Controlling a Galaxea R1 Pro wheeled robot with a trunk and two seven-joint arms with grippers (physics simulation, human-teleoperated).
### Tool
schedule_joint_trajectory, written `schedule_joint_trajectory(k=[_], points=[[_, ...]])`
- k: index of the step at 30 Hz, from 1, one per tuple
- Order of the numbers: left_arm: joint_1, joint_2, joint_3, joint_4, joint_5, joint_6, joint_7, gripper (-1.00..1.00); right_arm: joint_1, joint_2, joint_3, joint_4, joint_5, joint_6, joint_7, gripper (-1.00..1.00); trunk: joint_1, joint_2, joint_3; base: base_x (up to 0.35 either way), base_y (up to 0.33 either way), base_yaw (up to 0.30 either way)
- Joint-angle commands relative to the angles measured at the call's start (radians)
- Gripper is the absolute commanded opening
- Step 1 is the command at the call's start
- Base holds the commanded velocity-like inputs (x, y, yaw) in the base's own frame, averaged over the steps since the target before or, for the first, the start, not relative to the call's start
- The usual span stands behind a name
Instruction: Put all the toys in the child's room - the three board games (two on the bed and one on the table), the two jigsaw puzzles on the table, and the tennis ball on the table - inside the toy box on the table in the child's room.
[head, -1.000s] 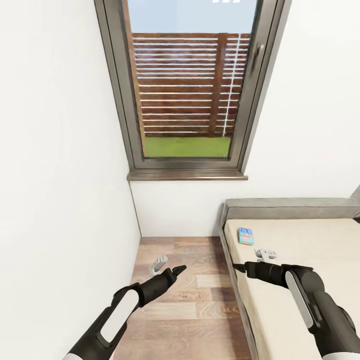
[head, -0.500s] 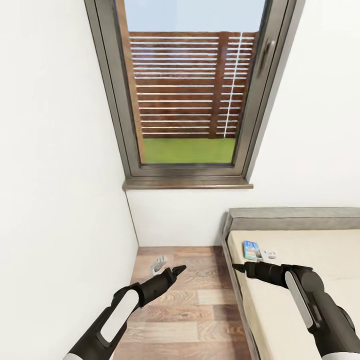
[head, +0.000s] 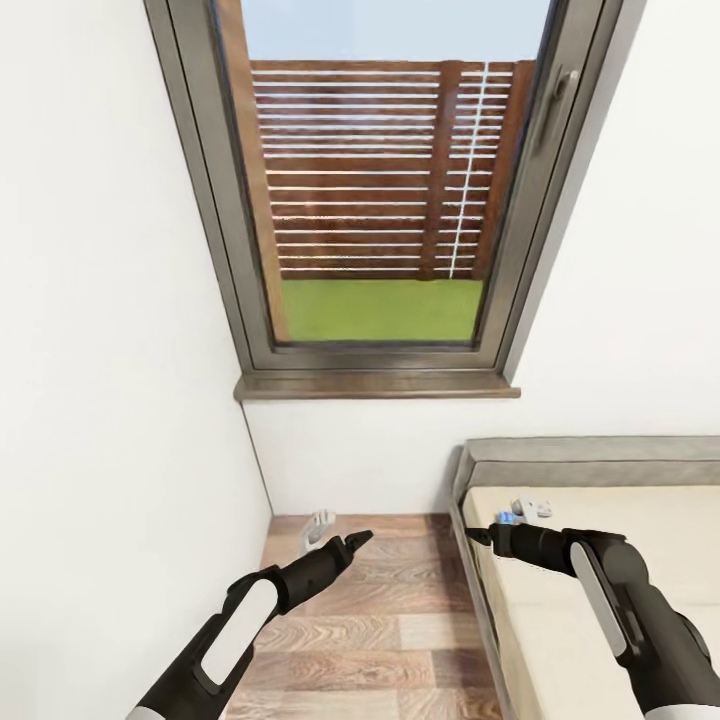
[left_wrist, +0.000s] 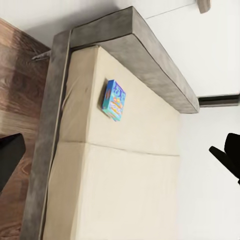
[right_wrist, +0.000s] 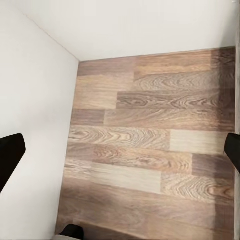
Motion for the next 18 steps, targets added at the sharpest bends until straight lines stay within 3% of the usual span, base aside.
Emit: schedule_joint_trajectory(k=[1, 18], points=[[-0.001, 0.000, 0.001, 0.000, 0.004, 0.004, -0.001, 1.00, -0.001, -0.001, -0.001, -0.001, -0.004, 0.005, 0.001, 1.00, 0.001, -0.002, -0.002, 0.334, 0.000, 0.000], [-0.001, 0.000, 0.000, 0.000, 0.004, 0.004, -0.001, 1.00, 0.000, -0.006, -0.003, 0.001, -0.004, -0.002, 0.001, 1.00, 0.001, -0.002, -0.002, 0.334, 0.000, 0.000]])
